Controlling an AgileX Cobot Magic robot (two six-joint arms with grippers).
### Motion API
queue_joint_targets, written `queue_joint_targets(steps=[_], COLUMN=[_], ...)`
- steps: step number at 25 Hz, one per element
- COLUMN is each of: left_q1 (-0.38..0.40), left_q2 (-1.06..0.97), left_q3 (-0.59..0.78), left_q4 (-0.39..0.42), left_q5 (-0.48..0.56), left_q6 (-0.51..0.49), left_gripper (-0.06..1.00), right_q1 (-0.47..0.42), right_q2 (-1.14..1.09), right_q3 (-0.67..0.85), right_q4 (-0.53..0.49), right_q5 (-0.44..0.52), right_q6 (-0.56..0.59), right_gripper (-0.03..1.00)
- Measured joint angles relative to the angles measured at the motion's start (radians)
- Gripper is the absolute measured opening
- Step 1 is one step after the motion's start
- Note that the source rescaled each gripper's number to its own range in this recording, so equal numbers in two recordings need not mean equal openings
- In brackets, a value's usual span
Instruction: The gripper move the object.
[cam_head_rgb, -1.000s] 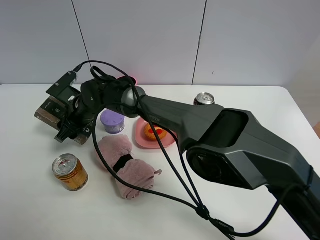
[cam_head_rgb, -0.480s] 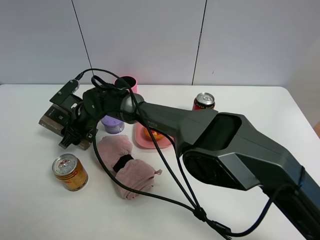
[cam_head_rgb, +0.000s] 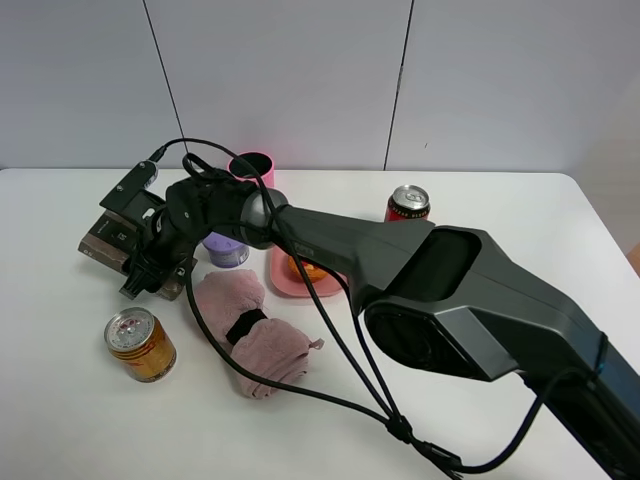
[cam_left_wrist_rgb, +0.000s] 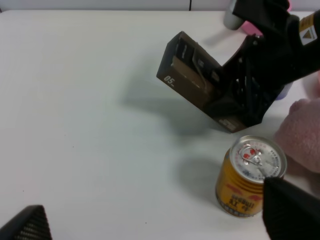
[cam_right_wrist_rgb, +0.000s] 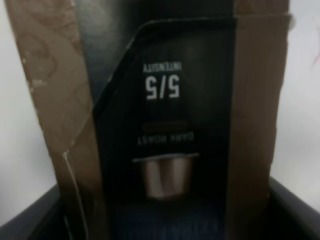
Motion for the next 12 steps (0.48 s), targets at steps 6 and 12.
queue_joint_targets(steps=[6,12], left_q1=[0.000,0.000], left_q2=[0.000,0.000], left_q3=[0.000,0.000], left_q4=[0.000,0.000], left_q5=[0.000,0.000], left_q6=[0.000,0.000], left_gripper=[1.00,1.00], right_q1=[0.000,0.000], right_q2=[0.000,-0.080], right_q3=[0.000,0.000], right_q4=[-0.001,-0.002], right_q5=[-0.102,-0.108], right_q6=[-0.003,-0.003], right_gripper=[0.60,0.67])
